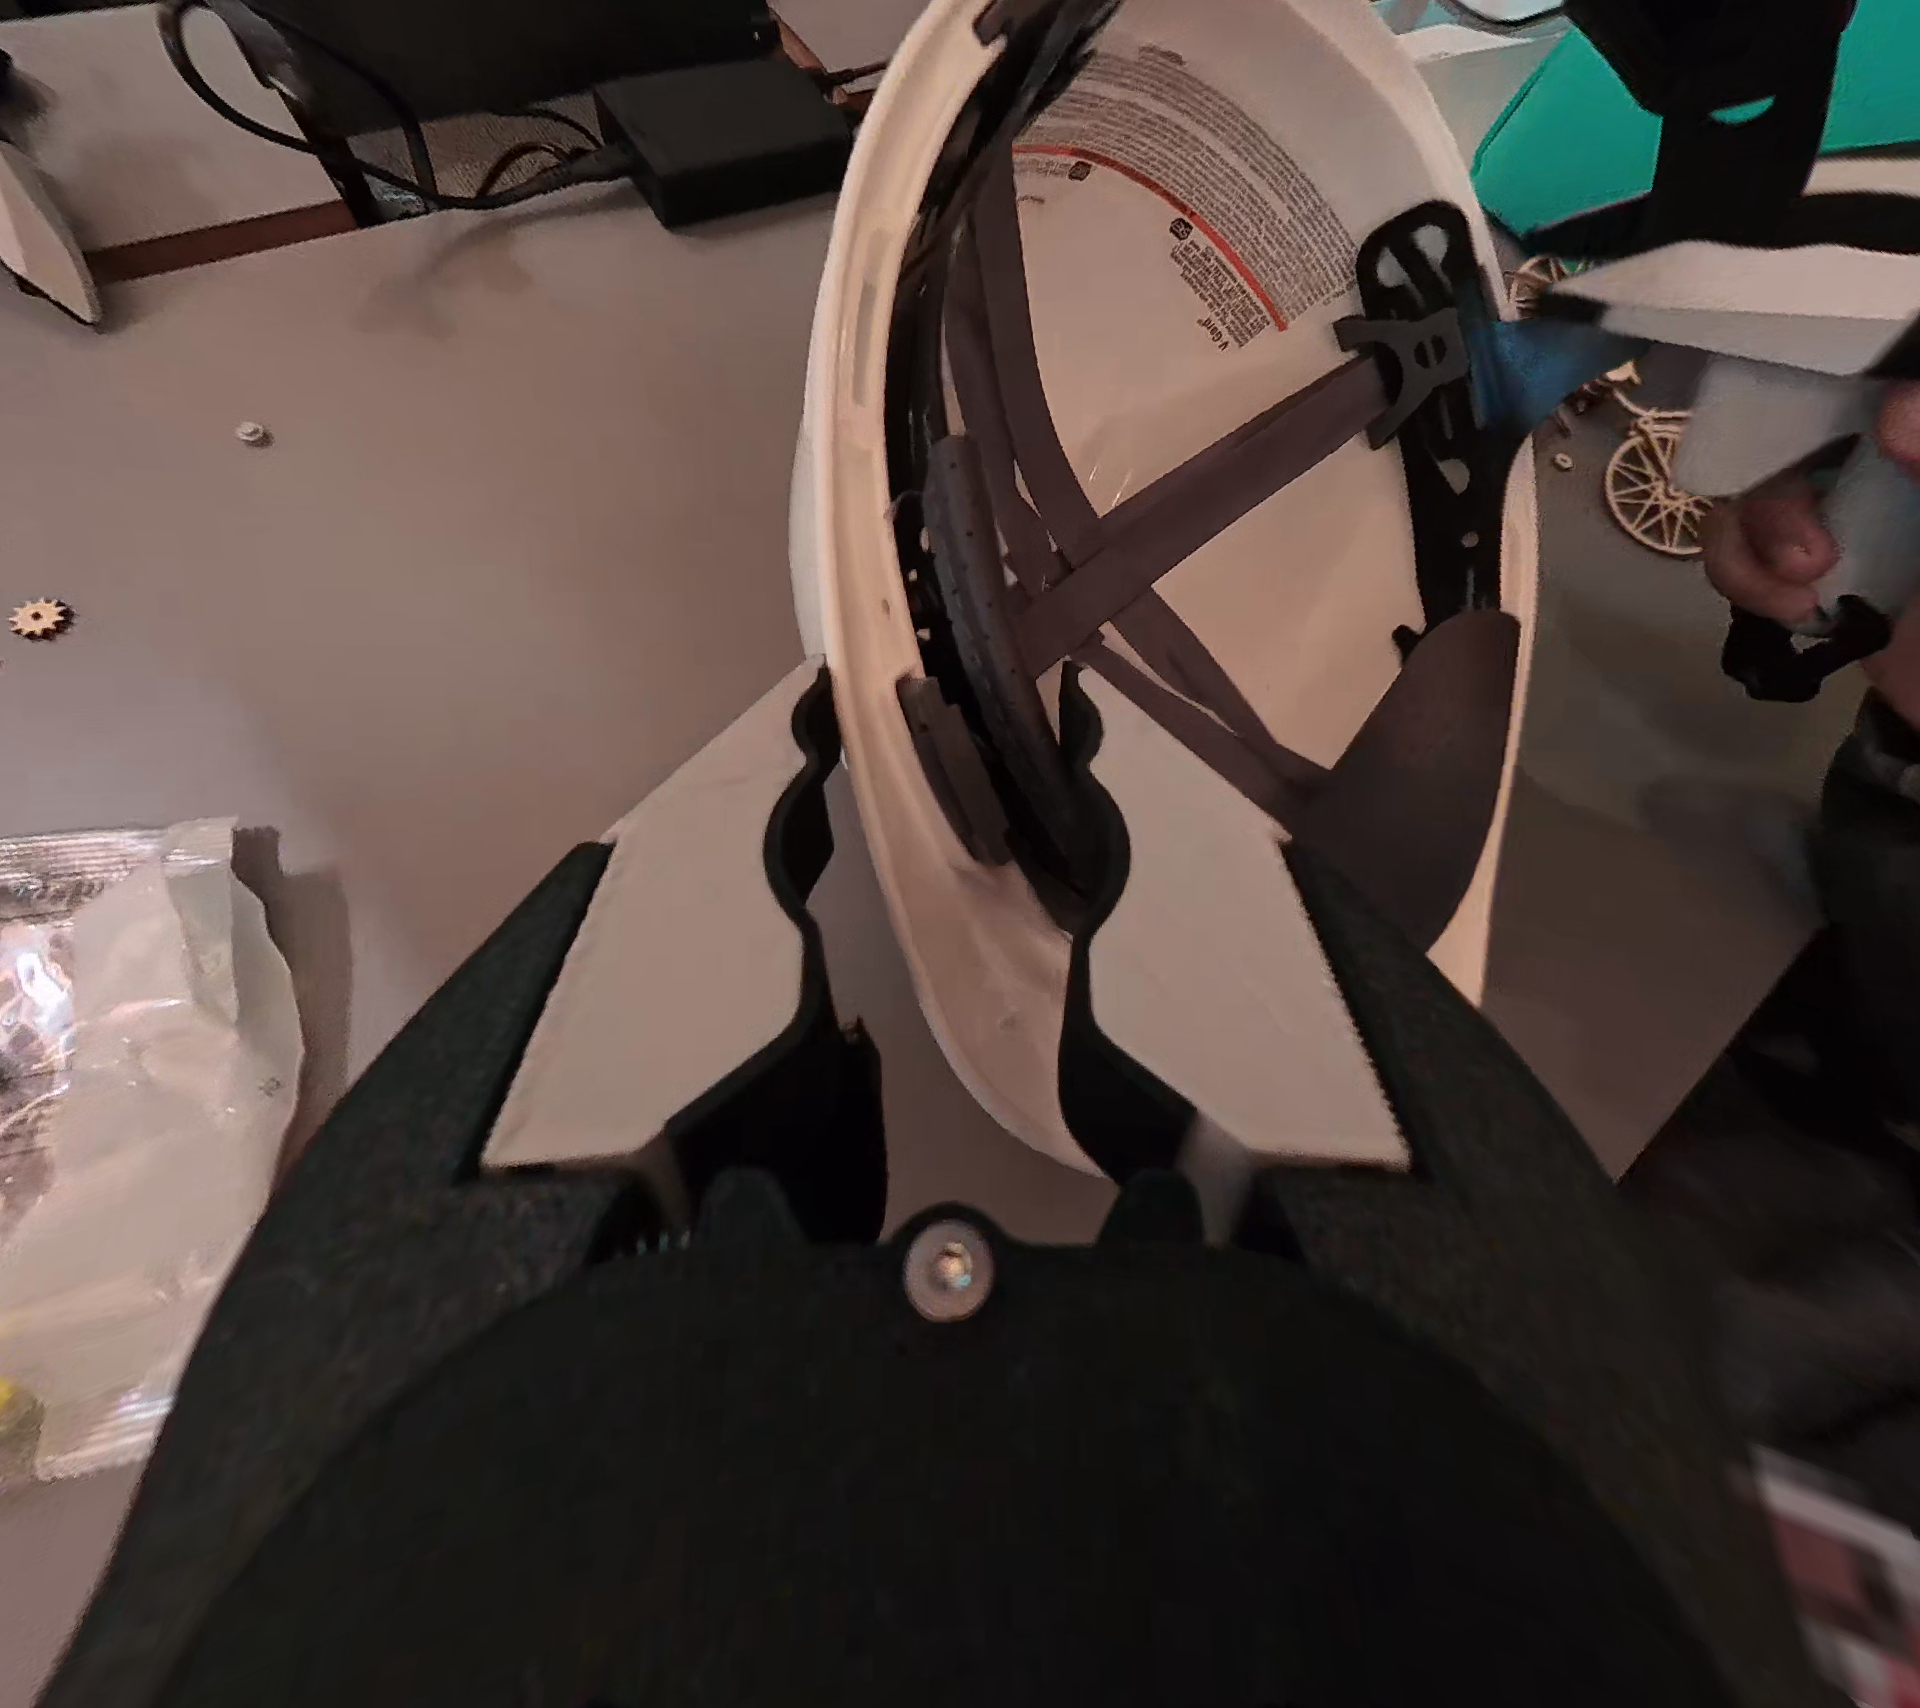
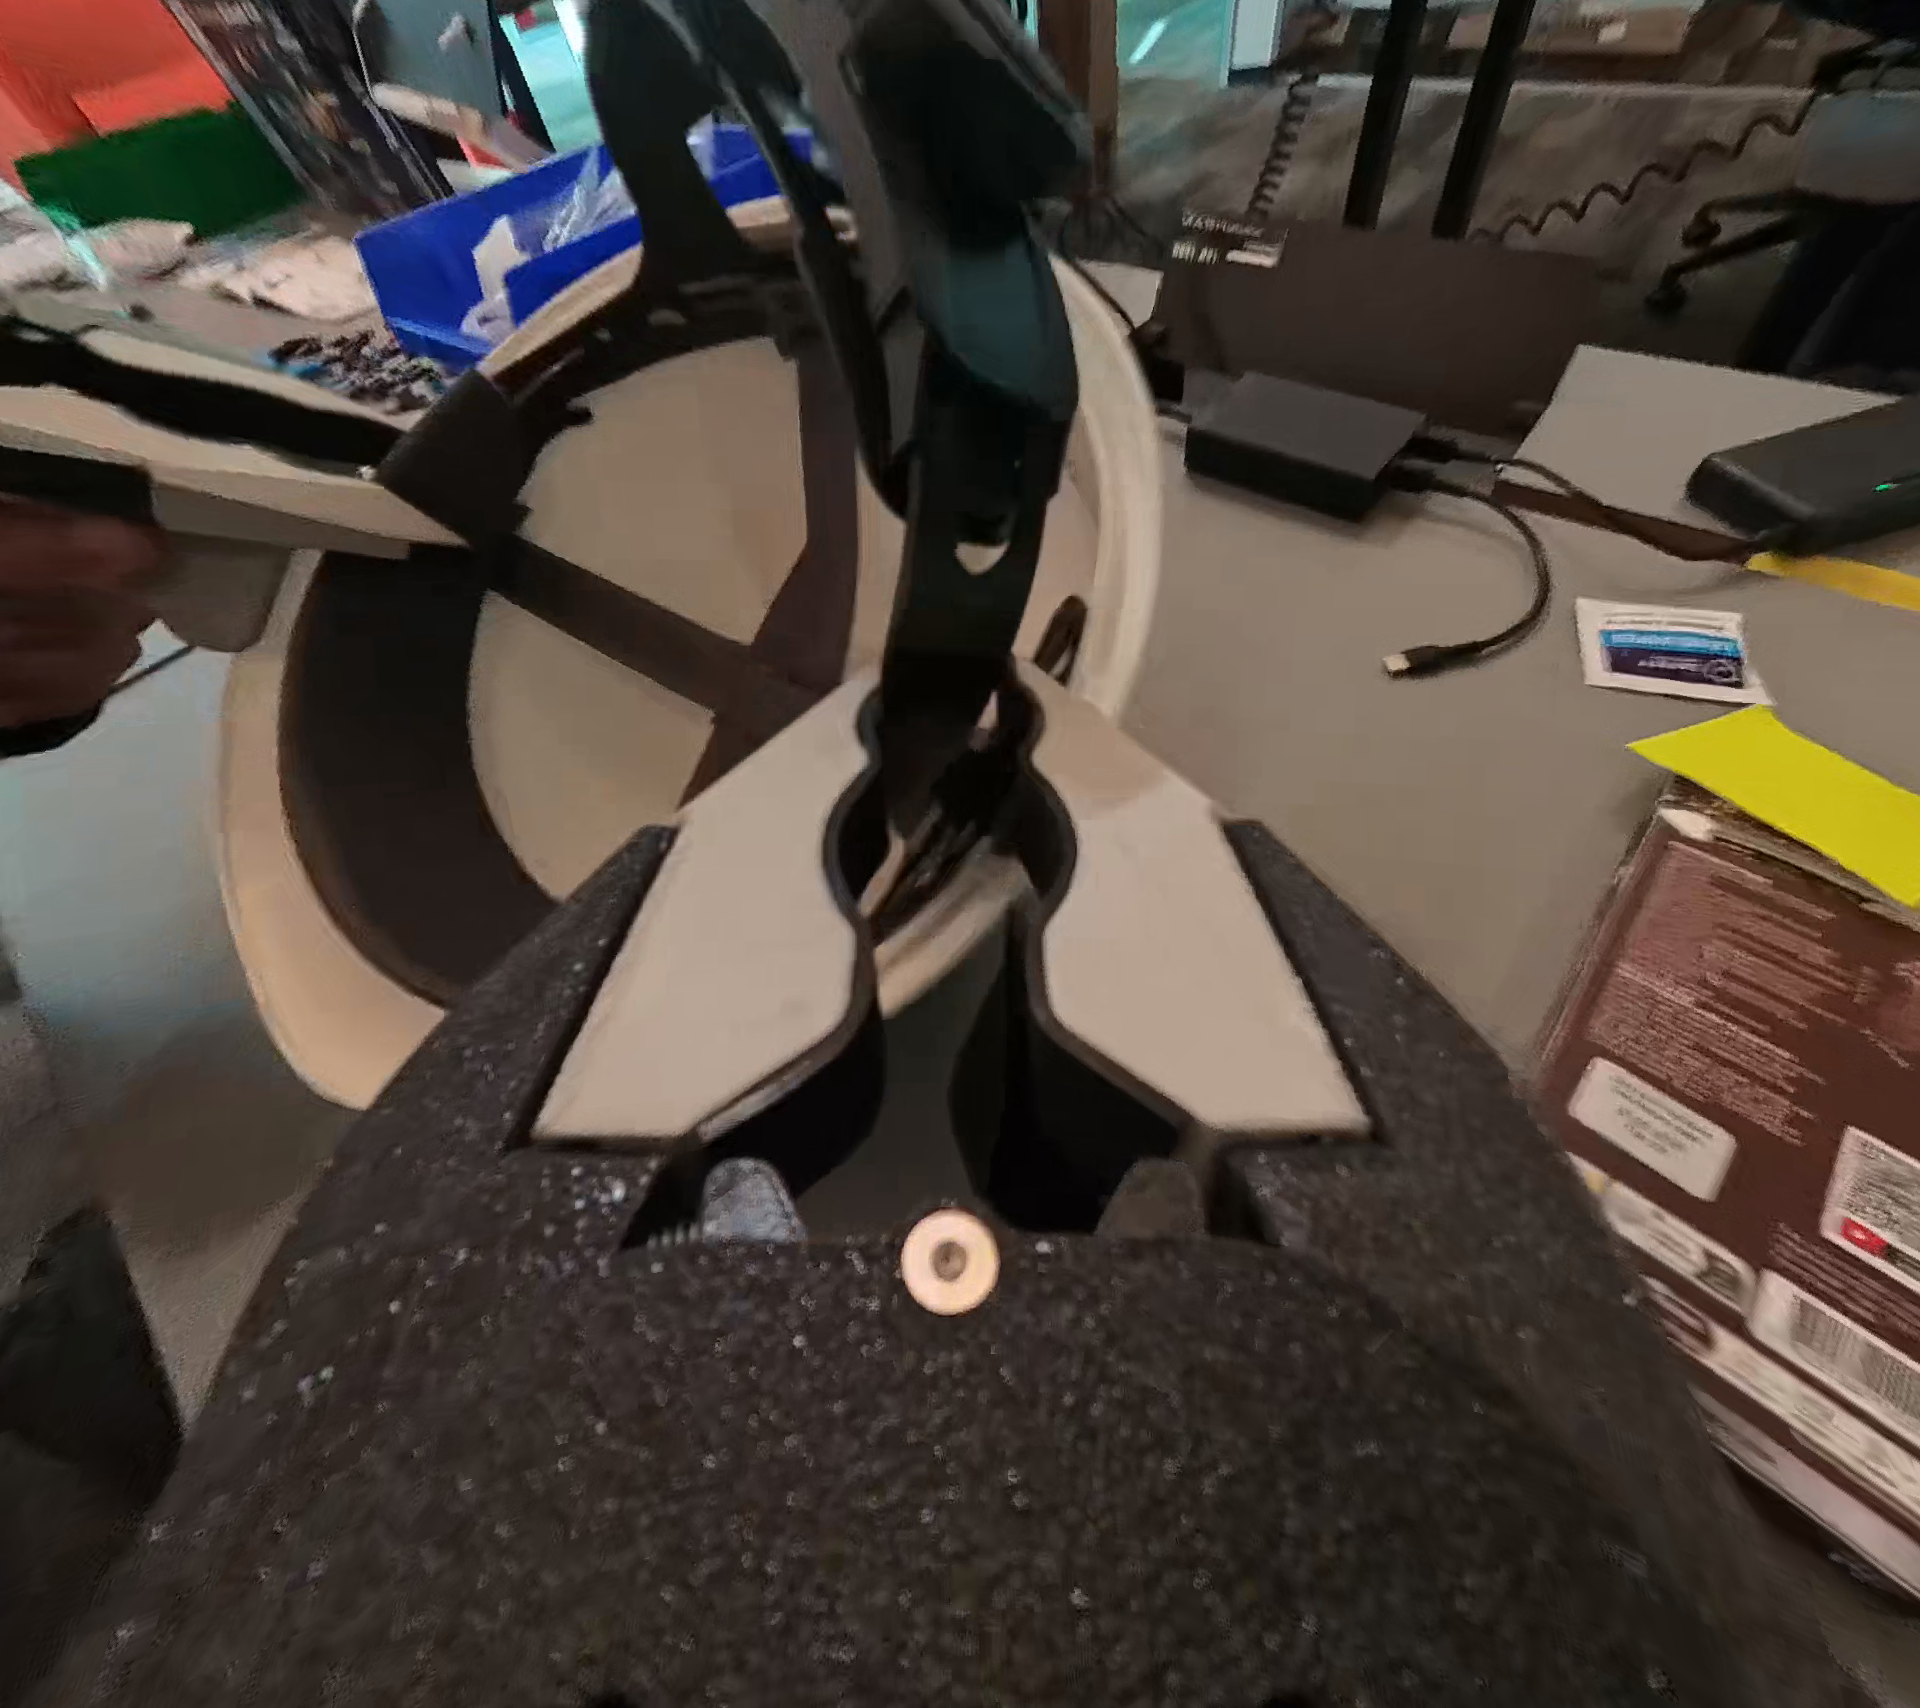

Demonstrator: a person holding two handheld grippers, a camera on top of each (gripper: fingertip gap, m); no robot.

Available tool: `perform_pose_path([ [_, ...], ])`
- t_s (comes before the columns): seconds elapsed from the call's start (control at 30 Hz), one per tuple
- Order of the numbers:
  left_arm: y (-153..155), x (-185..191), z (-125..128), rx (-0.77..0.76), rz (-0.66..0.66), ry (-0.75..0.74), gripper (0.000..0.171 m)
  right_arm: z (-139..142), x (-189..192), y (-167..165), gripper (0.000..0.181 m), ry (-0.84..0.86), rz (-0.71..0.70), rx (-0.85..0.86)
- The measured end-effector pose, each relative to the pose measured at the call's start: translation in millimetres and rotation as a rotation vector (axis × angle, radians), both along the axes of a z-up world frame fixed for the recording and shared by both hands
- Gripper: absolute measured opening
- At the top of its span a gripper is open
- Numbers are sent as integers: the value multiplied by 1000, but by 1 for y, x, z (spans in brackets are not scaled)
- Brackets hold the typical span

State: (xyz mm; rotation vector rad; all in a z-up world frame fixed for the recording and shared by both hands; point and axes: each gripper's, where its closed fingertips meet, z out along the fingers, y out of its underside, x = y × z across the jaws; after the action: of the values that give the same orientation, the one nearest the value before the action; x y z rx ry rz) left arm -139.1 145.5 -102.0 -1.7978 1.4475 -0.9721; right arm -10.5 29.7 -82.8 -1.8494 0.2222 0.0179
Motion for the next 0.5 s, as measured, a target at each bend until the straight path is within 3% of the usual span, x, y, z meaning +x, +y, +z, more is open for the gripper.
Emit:
perform_pose_path([
  [0.2,-7,-6,-2,38,57,-13,42,-4,7,-4,14,-11,-69,-31],
  [0.3,-8,-6,-1,45,71,-23,40,10,13,-30,42,-69,-164,-62],
  [0.4,-8,-5,-1,57,88,-19,36,42,-13,-54,45,-281,-168,-62],
  [0.47,-7,-3,-1,57,98,-15,33,48,-48,-47,46,-363,-93,-64],
  [0.5,-7,-3,-1,51,102,-13,33,44,-62,-39,66,-380,-84,-74],
])
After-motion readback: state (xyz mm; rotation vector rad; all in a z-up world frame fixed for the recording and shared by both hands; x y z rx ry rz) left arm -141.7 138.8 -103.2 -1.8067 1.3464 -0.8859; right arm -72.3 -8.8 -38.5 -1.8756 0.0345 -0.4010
